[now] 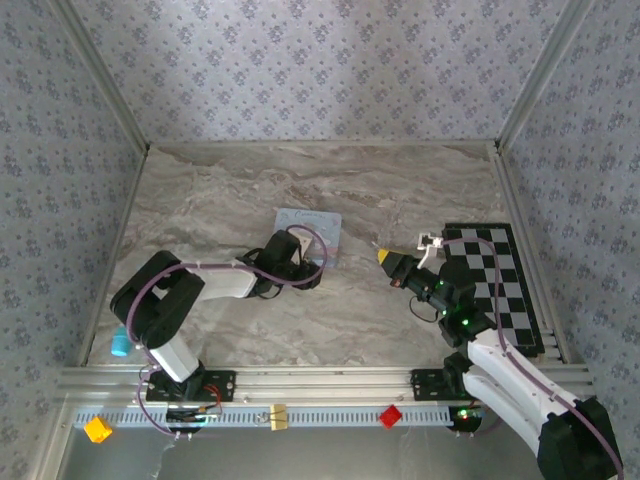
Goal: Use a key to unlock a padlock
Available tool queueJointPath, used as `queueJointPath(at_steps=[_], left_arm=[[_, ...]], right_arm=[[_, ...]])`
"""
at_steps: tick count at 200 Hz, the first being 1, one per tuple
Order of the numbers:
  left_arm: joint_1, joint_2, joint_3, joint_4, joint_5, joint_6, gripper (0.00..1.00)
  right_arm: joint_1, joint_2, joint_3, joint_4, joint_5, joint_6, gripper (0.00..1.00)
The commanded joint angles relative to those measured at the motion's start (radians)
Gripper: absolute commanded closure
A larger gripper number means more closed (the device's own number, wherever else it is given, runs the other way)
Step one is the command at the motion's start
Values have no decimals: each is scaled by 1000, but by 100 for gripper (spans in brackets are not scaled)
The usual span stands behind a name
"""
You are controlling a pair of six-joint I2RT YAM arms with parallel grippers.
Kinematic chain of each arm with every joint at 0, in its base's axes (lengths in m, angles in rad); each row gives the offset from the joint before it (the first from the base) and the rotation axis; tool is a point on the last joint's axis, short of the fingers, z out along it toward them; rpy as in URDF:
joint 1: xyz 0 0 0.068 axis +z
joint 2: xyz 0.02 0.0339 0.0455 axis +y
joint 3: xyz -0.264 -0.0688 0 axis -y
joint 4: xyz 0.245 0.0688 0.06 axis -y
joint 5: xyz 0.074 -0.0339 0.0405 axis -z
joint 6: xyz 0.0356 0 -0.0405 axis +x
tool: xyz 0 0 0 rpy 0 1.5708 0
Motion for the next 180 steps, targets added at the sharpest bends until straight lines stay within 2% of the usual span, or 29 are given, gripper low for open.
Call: queueJointPath(at_steps=[1, 104, 155, 180], left_arm=[[11, 34, 14, 83, 3, -60, 43], [29, 37, -22, 118, -53, -130, 67], [42, 16, -46, 118, -78, -137, 67], [47, 9, -55, 117, -90, -141, 64]], right_arm=[[4, -1, -12, 18, 16, -7, 100], [7, -5, -23, 26, 19, 0, 100], [9, -10, -24, 22, 22, 3, 100], [9, -10, -24, 23, 23, 3, 100]])
